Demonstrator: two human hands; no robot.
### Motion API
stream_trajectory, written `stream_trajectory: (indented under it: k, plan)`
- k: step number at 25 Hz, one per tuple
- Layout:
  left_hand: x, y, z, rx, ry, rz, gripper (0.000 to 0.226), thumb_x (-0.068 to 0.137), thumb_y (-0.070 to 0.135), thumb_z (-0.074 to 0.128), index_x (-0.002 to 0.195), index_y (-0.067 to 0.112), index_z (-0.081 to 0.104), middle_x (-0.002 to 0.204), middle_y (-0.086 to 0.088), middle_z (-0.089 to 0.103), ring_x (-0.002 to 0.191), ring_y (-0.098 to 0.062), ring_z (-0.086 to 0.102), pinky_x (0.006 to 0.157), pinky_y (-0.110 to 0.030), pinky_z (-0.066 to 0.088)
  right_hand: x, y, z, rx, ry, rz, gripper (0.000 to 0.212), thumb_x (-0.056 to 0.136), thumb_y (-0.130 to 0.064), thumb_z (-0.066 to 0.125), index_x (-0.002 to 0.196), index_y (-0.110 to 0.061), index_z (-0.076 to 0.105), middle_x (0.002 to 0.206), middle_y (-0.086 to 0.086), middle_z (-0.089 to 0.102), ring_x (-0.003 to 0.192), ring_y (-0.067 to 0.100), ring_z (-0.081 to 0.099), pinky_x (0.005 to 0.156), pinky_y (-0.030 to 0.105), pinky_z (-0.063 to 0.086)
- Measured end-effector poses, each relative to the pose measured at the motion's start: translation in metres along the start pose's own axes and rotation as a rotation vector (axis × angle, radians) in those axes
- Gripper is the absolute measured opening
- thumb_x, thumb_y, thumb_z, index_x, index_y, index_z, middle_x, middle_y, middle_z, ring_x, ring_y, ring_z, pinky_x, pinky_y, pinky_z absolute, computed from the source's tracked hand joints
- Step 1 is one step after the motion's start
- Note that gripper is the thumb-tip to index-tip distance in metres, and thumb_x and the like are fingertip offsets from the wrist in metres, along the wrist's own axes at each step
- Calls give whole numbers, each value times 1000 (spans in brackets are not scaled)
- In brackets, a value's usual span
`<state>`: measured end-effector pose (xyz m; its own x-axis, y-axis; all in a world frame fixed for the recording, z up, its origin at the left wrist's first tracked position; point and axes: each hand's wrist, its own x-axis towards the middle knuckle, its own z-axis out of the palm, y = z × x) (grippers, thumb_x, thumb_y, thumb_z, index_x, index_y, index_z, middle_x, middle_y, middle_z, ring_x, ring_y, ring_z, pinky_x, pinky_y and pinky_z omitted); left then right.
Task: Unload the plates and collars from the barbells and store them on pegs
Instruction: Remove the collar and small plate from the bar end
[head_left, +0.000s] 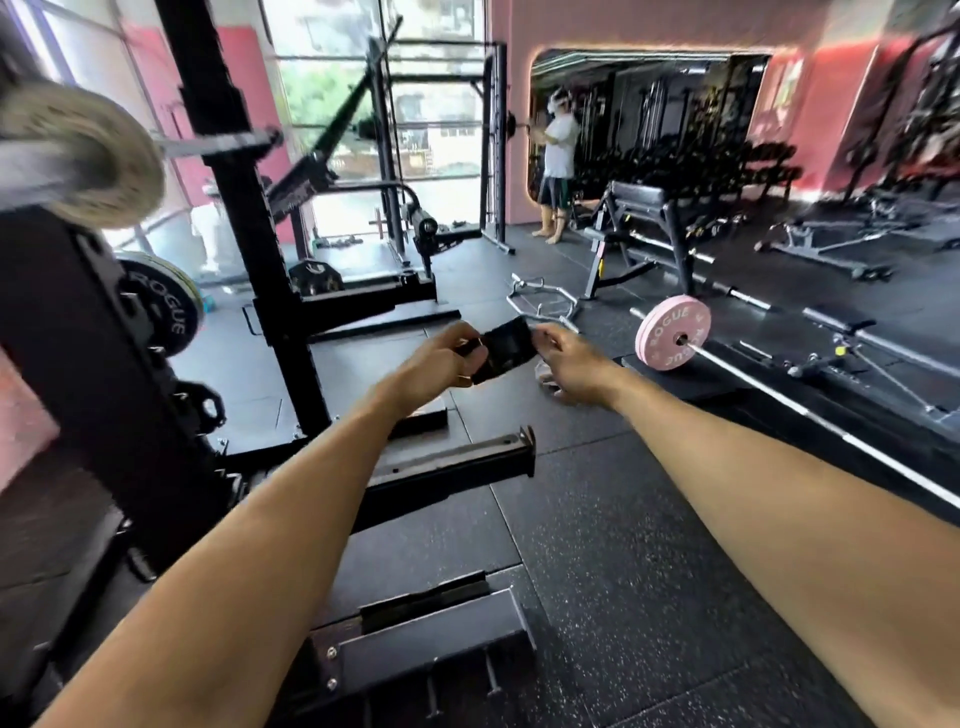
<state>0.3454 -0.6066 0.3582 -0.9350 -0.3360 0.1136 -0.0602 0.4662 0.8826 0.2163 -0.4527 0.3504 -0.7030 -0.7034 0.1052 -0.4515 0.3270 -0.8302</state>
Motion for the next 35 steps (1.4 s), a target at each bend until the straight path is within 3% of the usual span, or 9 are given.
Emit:
stream_trajectory:
  k: [5,12,16,21,24,26,29,32,35]
  plan:
    - [-90,80,-31,-229,39,18,9,104,19,43,100,18,51,96,-9,60,82,-22,61,96,-47,49,-87,-91,-18,233,-27,-47,39,99,-48,39,134,-32,46,129,-3,50,108,27,63,89,44,54]
    - [-193,141,-77,-422,120,-6,46,105,37,35,139,7,38,135,-29,51,101,-43,61,78,-40,59,-165,-198,-9,454,-54,-58,40,98,-44,48,133,-26,49,125,-1,48,102,34,65,92,44,54]
    - [-250,167,-100,-454,131,-1,48,105,41,31,139,9,40,121,-30,54,75,-31,61,83,-43,56,-207,-245,10,564,6,-46,36,94,-39,58,123,-18,57,111,7,57,65,25,62,62,34,57]
    - [-313,180,-119,-476,151,-11,54,102,50,33,135,8,40,124,-33,56,78,-29,64,70,-40,60,-264,-285,33,573,5,-31,22,95,-41,55,100,-19,59,89,6,58,65,23,56,78,39,55]
    - [-353,184,-128,-477,156,-39,46,104,49,25,108,11,51,94,-21,62,67,-22,57,69,-35,56,-295,-303,52,545,-36,-13,26,97,-42,52,107,-19,58,72,7,51,61,22,52,64,37,55]
    - [-373,183,-140,-480,216,-45,47,103,51,28,118,10,46,87,-20,60,59,-21,55,57,-32,54,-309,-317,67,491,-50,-14,26,96,-44,50,110,-23,56,67,6,46,56,21,50,56,32,51]
    - [-401,175,-164,-500,300,-46,63,100,52,38,143,9,23,97,-26,61,58,-25,62,50,-30,54,-324,-340,92,441,-69,-36,31,93,-51,51,94,-21,58,67,5,42,53,19,45,50,29,44]
    - [-424,170,-184,-482,259,-96,62,101,55,29,136,6,40,106,-26,61,72,-28,64,53,-29,56,-327,-356,115,409,-91,-36,38,92,-55,51,97,-18,57,65,5,41,51,18,42,47,26,42]
    - [-439,167,-196,-446,220,-148,70,100,59,20,124,3,54,106,-23,61,69,-22,60,54,-26,55,-328,-365,131,365,-101,-44,42,90,-59,50,91,-18,53,65,5,41,49,18,42,44,25,42]
